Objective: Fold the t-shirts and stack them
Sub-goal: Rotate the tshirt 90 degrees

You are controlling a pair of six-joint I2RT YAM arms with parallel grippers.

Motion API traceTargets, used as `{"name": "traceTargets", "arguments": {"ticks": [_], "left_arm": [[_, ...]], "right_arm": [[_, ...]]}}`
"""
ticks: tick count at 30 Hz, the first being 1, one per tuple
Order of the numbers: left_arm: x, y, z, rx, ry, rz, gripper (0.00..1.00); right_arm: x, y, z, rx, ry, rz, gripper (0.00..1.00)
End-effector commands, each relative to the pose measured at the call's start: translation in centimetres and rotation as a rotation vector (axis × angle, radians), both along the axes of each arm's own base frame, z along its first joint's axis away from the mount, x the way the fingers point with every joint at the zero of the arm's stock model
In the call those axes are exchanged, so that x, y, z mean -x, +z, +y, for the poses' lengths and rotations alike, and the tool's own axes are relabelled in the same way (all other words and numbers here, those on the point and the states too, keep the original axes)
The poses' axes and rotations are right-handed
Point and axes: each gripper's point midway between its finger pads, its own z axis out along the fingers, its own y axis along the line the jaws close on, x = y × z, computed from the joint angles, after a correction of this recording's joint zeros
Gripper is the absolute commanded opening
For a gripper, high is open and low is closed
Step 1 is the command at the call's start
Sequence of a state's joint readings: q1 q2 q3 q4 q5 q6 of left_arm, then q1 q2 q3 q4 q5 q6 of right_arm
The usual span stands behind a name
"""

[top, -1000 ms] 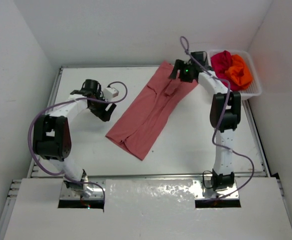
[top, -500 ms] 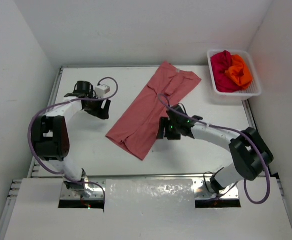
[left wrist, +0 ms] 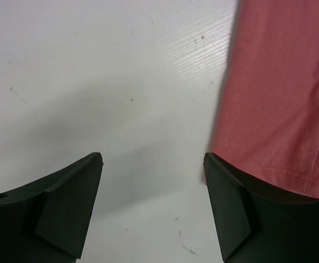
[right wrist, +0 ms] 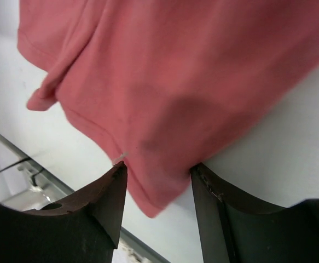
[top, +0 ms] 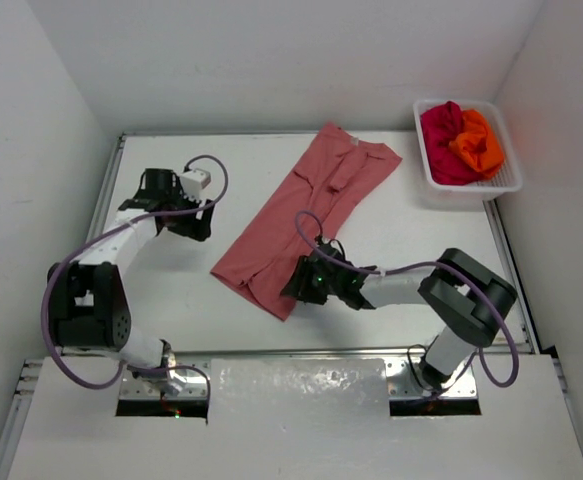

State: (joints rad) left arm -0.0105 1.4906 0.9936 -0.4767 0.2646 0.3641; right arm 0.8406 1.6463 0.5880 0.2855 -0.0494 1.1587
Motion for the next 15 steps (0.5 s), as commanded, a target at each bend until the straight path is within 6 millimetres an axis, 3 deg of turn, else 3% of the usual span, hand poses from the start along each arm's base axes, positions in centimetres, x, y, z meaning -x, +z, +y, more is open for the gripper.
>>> {"name": "traceTargets", "arguments": {"ticks": [1, 6, 9, 12, 15], "left_arm": [[-0.9, 2.0, 0.5, -0.009, 0.02, -0.087, 0.73], [-0.6, 2.2, 0.0, 0.01, 0.003, -0.087, 0.73], [-0.6, 2.2, 0.0, 0.014, 0.002, -0.089, 0.73], [-0.4, 2.6, -0.3, 0.023, -0.01, -0.094, 0.73], [0.0, 2.8, -0.6, 0.031, -0.045, -0.094, 0.72]], "right_arm": [[1.6, -3.0, -1.5, 0.109, -0.075, 0.08, 0.51], [3.5, -4.4, -2.7, 0.147, -0.069, 0.139, 0.48], [4.2, -5.4, -1.8, 0.138, -0.034, 0.173, 0.36], [4.3, -6.6, -1.9, 0.144, -0.064, 0.21, 0.06], [4.3, -6.9, -3.1, 0.171, -0.083, 0.201, 0.0]]}}
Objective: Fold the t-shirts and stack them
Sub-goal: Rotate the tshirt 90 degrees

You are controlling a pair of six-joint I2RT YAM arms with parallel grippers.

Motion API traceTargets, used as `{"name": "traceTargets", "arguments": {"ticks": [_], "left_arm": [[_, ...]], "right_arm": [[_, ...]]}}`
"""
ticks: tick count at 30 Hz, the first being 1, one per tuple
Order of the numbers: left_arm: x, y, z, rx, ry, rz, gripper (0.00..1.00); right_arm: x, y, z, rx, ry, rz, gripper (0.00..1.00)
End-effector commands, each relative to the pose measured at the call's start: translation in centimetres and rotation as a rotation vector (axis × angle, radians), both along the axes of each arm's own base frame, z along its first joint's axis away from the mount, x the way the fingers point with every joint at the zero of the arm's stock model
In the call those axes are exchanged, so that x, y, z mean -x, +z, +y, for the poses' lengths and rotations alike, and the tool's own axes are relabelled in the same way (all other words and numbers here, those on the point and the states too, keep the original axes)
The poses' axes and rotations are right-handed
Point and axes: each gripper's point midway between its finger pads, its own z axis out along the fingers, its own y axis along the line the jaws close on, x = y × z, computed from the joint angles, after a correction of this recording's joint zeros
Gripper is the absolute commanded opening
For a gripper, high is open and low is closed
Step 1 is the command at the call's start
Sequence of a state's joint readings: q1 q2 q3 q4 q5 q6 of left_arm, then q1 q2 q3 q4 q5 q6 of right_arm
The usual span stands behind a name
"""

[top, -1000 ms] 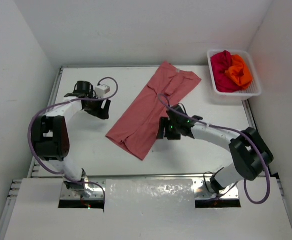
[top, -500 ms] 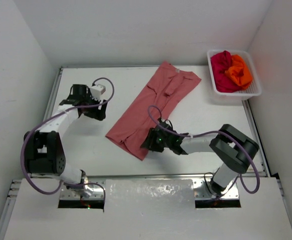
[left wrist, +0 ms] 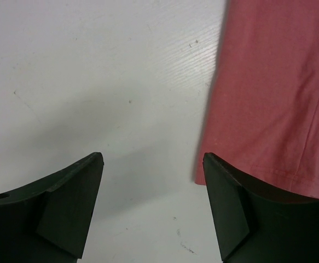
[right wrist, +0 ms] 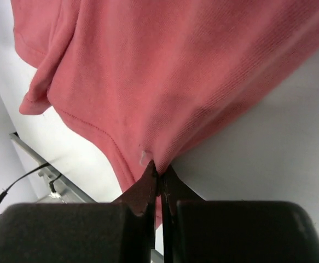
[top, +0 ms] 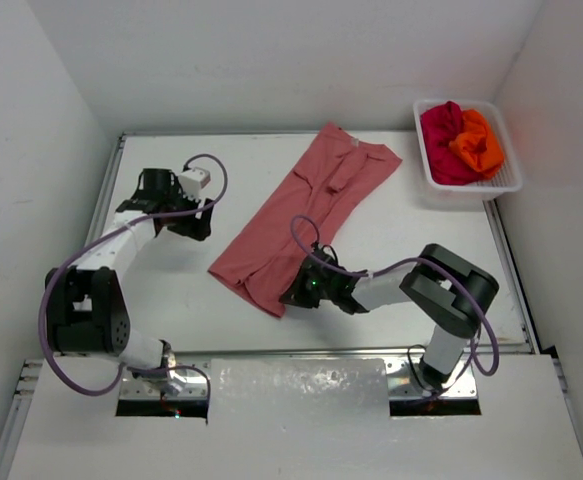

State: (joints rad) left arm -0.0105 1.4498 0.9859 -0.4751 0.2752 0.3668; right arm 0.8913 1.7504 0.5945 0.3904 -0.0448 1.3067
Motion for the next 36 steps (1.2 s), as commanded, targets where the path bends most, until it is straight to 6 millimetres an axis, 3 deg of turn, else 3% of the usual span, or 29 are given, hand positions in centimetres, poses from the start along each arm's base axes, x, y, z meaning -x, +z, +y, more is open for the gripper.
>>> {"name": "traceTargets", "arguments": {"ticks": [1, 4, 7, 8, 10, 12, 13, 15, 18, 19, 21, 22, 24, 27, 30, 31, 32, 36], "left_arm": [[0.4, 1.8, -0.6, 0.026, -0.052, -0.05, 0.71], [2.2, 1.9, -2.2, 0.06, -0.182, -0.026, 0.68], [4.4, 2.2, -4.2, 0.043, -0.387, -0.021, 0.68], [5.2, 2.0, -5.2, 0.022, -0.454, -0.013, 0.69], [6.6, 1.3, -5.7, -0.027, -0.56, 0.008, 0.69], [8.1, 0.4, -7.0, -0.098, -0.714, 0.013, 0.69], [9.0, 0.1, -7.4, -0.126, -0.774, 0.02, 0.69], [10.6, -0.8, -9.0, -0.216, -0.938, 0.0, 0.69], [12.4, -0.5, -12.6, -0.306, -1.161, -0.125, 0.7], [14.4, -1.3, -14.3, -0.342, -1.276, -0.139, 0.7], [15.9, -1.6, -16.1, -0.38, -1.432, -0.21, 0.7], [17.7, -1.9, -17.5, -0.373, -1.541, -0.256, 0.7], [18.6, -1.9, -18.8, -0.391, -1.695, -0.372, 0.7], [20.8, -3.4, -19.2, -0.39, -1.907, -0.44, 0.71], [22.1, -5.2, -18.0, -0.409, -2.047, -0.427, 0.68], [22.7, -5.4, -18.1, -0.383, -2.077, -0.443, 0.65], [23.3, -6.2, -17.8, -0.372, -2.105, -0.445, 0.63], [24.3, -7.3, -20.3, -0.361, -2.154, -0.587, 0.53]], "right_arm": [[3.4, -5.5, -6.0, 0.255, -0.005, 0.121, 0.0], [3.7, -4.9, -7.9, 0.285, 0.025, 0.1, 0.0], [5.5, -4.9, -10.8, 0.31, 0.108, 0.12, 0.0], [7.3, -5.5, -12.1, 0.311, 0.143, 0.166, 0.0], [8.6, -5.5, -14.0, 0.321, 0.189, 0.182, 0.0], [11.5, -6.1, -16.2, 0.331, 0.231, 0.259, 0.0], [11.3, -5.8, -16.7, 0.315, 0.232, 0.241, 0.0], [13.7, -6.1, -18.6, 0.322, 0.247, 0.314, 0.0], [14.9, -5.8, -20.3, 0.354, 0.304, 0.302, 0.0], [15.0, -5.7, -20.8, 0.362, 0.307, 0.303, 0.0], [15.2, -5.1, -21.8, 0.368, 0.284, 0.311, 0.0], [15.2, -5.0, -22.2, 0.372, 0.302, 0.295, 0.0], [14.7, -4.6, -22.1, 0.352, 0.287, 0.266, 0.0], [14.4, -4.3, -22.9, 0.397, 0.262, 0.27, 0.0], [14.7, -4.5, -23.1, 0.39, 0.23, 0.289, 0.0], [15.0, -4.7, -23.2, 0.387, 0.233, 0.296, 0.03], [15.1, -4.7, -23.1, 0.38, 0.234, 0.296, 0.18], [14.2, -4.0, -22.3, 0.348, 0.229, 0.258, 0.39]]}}
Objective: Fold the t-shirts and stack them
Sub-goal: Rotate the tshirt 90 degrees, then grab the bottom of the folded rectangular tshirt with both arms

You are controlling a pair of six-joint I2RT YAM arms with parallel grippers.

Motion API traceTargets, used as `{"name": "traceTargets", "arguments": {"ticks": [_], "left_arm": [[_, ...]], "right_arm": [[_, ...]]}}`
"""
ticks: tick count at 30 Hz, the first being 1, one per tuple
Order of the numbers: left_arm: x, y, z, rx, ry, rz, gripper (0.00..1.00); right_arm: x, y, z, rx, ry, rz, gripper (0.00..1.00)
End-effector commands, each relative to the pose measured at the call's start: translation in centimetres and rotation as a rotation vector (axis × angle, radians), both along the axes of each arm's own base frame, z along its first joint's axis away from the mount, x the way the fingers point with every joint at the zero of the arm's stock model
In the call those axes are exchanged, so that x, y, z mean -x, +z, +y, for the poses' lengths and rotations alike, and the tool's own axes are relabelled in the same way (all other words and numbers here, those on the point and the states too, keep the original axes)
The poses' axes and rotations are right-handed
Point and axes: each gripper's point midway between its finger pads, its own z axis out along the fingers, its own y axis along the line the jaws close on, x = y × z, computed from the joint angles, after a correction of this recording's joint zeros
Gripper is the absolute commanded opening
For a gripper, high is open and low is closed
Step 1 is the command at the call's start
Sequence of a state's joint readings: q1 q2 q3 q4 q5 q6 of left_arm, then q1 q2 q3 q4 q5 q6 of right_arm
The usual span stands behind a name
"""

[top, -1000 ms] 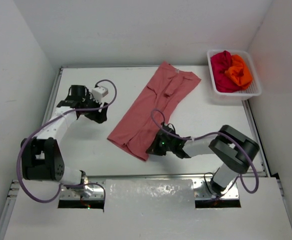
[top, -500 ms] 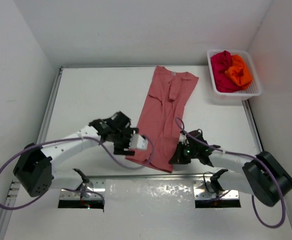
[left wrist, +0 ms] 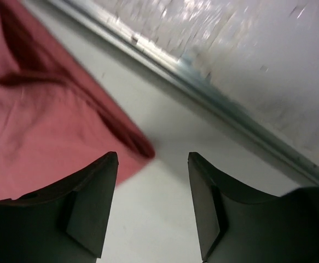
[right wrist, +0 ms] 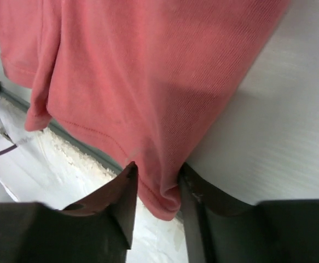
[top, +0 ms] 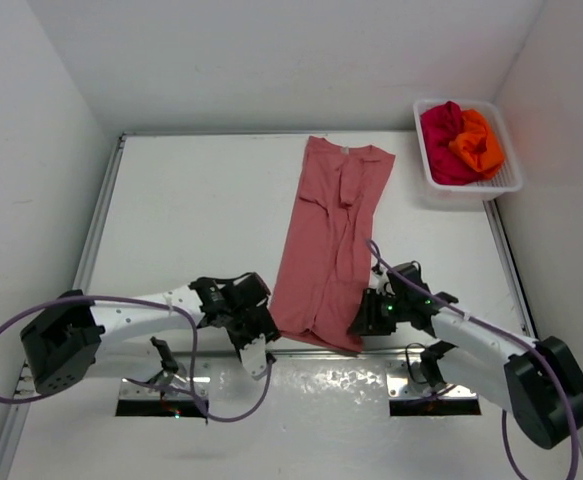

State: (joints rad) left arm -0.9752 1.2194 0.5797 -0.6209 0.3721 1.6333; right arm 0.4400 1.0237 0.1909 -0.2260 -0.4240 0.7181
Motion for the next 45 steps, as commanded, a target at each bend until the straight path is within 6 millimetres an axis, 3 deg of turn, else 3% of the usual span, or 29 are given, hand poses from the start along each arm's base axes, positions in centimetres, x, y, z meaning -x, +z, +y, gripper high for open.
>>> {"name": "traceTargets", "arguments": {"ticks": [1, 6, 11, 16, 20, 24, 30, 34, 36, 37, 38, 40, 42, 43, 45], "left_arm": [[1.0, -0.2, -3.3, 0.13, -0.172, -0.058, 0.52], [0.0, -1.8, -4.2, 0.131, -0.132, -0.101, 0.46], [-0.2, -2.1, -2.9, 0.086, -0.102, -0.114, 0.45], [0.8, -0.9, -1.2, 0.045, -0.163, -0.108, 0.58], [1.9, -0.4, -0.2, 0.054, -0.161, -0.079, 0.61], [0.0, -1.2, -0.8, 0.051, -0.049, -0.112, 0.61], [-2.2, -1.3, -3.2, 0.111, 0.016, -0.164, 0.59], [-2.9, -1.8, -3.4, 0.101, 0.009, -0.193, 0.54], [-2.4, -2.2, -3.1, 0.084, -0.016, -0.175, 0.42], [-2.0, -2.3, -2.6, 0.068, -0.02, -0.157, 0.35], [-1.6, -2.3, -2.6, 0.069, -0.027, -0.14, 0.16], [-1.1, -1.8, -2.9, 0.09, -0.017, -0.108, 0.01], [-0.4, -1.0, -3.7, 0.13, -0.002, -0.055, 0.0], [-0.3, -0.2, -4.6, 0.158, 0.003, -0.033, 0.0], [0.0, 0.4, -5.0, 0.173, 0.022, -0.002, 0.0]], "right_arm": [[4.8, -3.7, -5.1, 0.252, 0.002, 0.154, 0.4], [5.2, -3.6, -5.5, 0.266, -0.008, 0.165, 0.41], [6.3, -4.0, -5.9, 0.268, -0.02, 0.184, 0.41], [5.9, -3.8, -5.9, 0.27, -0.024, 0.169, 0.45], [5.6, -3.8, -6.0, 0.287, -0.022, 0.161, 0.47], [5.3, -3.7, -5.8, 0.277, -0.026, 0.156, 0.47], [5.2, -3.6, -5.7, 0.274, -0.026, 0.152, 0.46], [5.0, -3.5, -5.6, 0.264, -0.035, 0.141, 0.44], [5.2, -3.6, -5.5, 0.259, -0.033, 0.147, 0.38], [5.2, -3.6, -5.4, 0.251, -0.034, 0.145, 0.34], [5.5, -3.7, -5.3, 0.241, -0.034, 0.153, 0.3], [5.4, -3.9, -4.9, 0.216, -0.046, 0.154, 0.21], [5.3, -4.0, -4.4, 0.191, -0.048, 0.158, 0.13], [5.4, -3.9, -4.4, 0.187, -0.052, 0.167, 0.03], [5.5, -3.8, -4.7, 0.213, -0.065, 0.184, 0.0]]}}
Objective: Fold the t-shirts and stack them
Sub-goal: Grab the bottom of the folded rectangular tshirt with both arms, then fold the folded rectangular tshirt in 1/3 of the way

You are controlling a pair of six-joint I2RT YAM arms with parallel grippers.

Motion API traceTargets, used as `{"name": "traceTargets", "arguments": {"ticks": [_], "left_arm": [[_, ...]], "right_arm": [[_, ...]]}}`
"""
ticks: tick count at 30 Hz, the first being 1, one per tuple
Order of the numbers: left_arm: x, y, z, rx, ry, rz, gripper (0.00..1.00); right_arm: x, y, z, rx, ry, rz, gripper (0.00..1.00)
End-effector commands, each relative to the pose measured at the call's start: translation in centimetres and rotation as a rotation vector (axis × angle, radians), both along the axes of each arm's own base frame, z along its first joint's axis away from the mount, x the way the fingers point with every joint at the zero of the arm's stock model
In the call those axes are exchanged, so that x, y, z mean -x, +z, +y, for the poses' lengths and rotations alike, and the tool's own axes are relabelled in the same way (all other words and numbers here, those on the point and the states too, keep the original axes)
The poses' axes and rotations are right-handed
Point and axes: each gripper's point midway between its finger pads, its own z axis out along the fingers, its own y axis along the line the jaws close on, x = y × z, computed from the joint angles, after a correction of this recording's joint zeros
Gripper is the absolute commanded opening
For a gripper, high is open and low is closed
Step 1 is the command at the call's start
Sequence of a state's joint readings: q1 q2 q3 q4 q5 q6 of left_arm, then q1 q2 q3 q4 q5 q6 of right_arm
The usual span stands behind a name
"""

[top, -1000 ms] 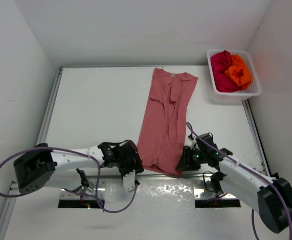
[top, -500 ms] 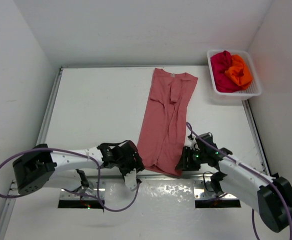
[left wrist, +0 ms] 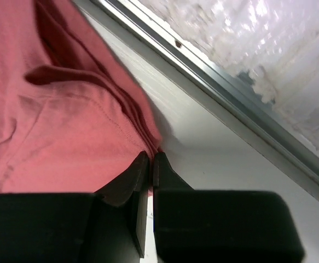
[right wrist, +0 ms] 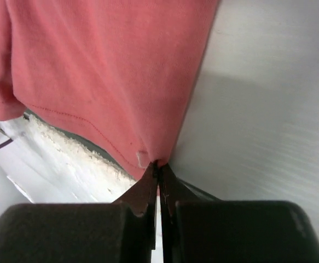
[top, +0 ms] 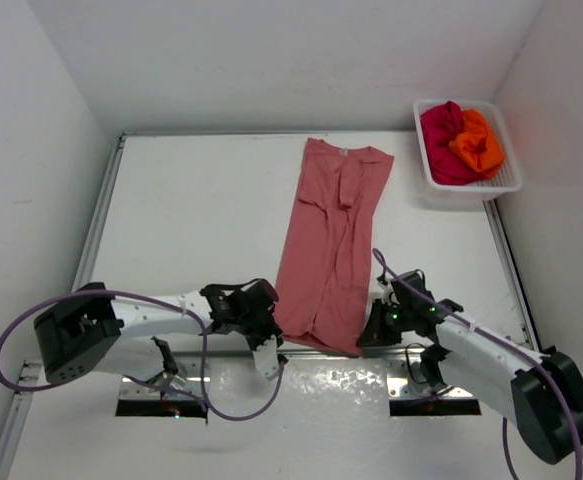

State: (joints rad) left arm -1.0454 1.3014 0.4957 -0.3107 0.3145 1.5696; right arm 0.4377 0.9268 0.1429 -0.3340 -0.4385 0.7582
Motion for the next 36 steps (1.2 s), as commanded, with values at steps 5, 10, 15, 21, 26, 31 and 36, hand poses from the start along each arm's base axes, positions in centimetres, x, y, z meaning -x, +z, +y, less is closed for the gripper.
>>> {"name": "traceTargets", "arguments": {"ticks": [5, 10, 15, 21, 26, 31, 36], "left_arm": [[2.9, 4.5, -4.9, 0.17, 0.034, 0.183, 0.0], [5.4, 4.5, -5.7, 0.166, -0.008, 0.231, 0.0], [4.6, 5.6, -5.6, 0.175, 0.133, 0.271, 0.0], [0.1, 9.4, -6.2, 0.24, 0.334, 0.349, 0.0], [-4.5, 11.0, -6.4, 0.274, 0.491, 0.373, 0.0], [-10.0, 13.2, -7.2, 0.336, 0.623, 0.418, 0.0], [-16.1, 13.6, -7.9, 0.312, 0.734, 0.433, 0.0]], "right_arm": [[3.1, -1.3, -6.0, 0.334, -0.103, 0.135, 0.0], [3.2, -0.2, -6.3, 0.342, -0.173, 0.14, 0.0], [-0.1, 3.1, -5.0, 0.29, -0.173, 0.018, 0.0], [-6.3, 7.1, -4.6, 0.34, -0.174, -0.116, 0.0], [-10.6, 8.2, -5.2, 0.338, -0.243, -0.18, 0.0], [-15.7, 9.9, -5.1, 0.322, -0.285, -0.249, 0.0], [-21.4, 10.9, -5.6, 0.319, -0.328, -0.314, 0.0]]}}
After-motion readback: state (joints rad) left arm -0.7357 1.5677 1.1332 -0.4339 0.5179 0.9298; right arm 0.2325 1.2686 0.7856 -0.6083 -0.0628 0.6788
